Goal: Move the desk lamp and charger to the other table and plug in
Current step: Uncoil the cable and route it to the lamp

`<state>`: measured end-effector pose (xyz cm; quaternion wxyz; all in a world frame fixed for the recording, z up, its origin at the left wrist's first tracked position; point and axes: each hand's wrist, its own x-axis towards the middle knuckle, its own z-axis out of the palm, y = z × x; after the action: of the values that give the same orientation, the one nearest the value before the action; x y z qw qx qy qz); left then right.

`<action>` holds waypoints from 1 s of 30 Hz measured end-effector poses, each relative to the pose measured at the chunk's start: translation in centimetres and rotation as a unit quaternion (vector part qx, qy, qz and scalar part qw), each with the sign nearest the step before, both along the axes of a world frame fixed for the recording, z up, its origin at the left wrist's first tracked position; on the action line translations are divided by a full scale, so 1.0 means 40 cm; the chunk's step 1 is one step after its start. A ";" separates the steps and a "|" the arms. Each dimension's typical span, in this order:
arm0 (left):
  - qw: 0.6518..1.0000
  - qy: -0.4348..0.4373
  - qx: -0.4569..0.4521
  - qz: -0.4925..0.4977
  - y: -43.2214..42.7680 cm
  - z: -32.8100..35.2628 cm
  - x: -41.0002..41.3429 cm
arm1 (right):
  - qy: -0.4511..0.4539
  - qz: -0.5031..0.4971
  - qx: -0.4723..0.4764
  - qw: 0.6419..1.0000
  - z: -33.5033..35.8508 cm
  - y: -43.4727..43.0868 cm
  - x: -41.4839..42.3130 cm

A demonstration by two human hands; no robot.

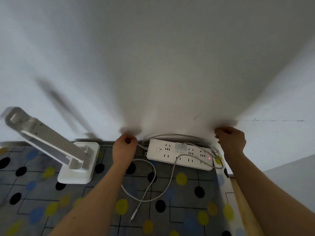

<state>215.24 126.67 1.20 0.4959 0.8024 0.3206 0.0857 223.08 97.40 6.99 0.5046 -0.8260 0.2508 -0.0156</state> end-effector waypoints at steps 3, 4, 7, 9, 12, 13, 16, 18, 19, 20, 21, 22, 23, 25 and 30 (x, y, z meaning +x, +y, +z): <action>0.997 0.038 0.039 -0.060 0.018 0.003 -0.029 | -0.059 0.016 -0.005 0.998 0.022 0.033 -0.022; 0.993 0.056 0.056 -0.090 0.018 0.000 -0.039 | -0.079 0.028 -0.007 0.996 0.030 0.049 -0.031; 0.979 0.093 0.087 -0.161 -0.003 -0.008 -0.062 | -0.130 0.058 -0.012 0.990 0.058 0.096 -0.054; 0.969 0.103 0.103 -0.198 -0.025 -0.012 -0.078 | -0.160 0.083 -0.026 0.983 0.075 0.123 -0.070; 0.958 0.117 0.111 -0.239 -0.055 -0.015 -0.100 | -0.198 0.135 -0.043 0.970 0.094 0.165 -0.103; 0.950 0.131 0.124 -0.253 -0.061 -0.015 -0.108 | -0.209 0.150 -0.054 0.965 0.094 0.181 -0.116; 0.898 0.196 0.219 -0.327 -0.068 -0.015 -0.139 | -0.215 0.208 -0.078 0.951 0.076 0.229 -0.162; 0.869 0.229 0.251 -0.358 -0.072 -0.019 -0.157 | -0.195 0.247 -0.091 0.945 0.049 0.252 -0.187; 0.864 0.242 0.254 -0.362 -0.075 -0.022 -0.164 | -0.179 0.269 -0.097 0.941 0.033 0.259 -0.199; 0.860 0.251 0.257 -0.363 -0.078 -0.025 -0.168 | -0.160 0.289 -0.101 0.938 0.017 0.263 -0.208; 0.854 0.255 0.265 -0.367 -0.083 -0.026 -0.168 | -0.138 0.307 -0.107 0.936 0.002 0.264 -0.215; 0.847 0.257 0.277 -0.374 -0.086 -0.026 -0.168 | -0.117 0.321 -0.114 0.933 -0.011 0.264 -0.222; 0.838 0.260 0.289 -0.383 -0.089 -0.024 -0.168 | -0.100 0.331 -0.120 0.931 -0.021 0.263 -0.228; 0.818 0.270 0.309 -0.402 -0.094 -0.017 -0.163 | -0.073 0.346 -0.129 0.926 -0.035 0.256 -0.231; 0.837 0.285 0.263 -0.387 -0.088 -0.001 -0.154 | -0.038 0.383 -0.146 0.911 -0.048 0.243 -0.237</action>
<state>209.07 123.15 1.17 0.1452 0.9503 0.0769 -0.2644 213.58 107.11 5.06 0.3551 -0.9217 -0.1093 0.1113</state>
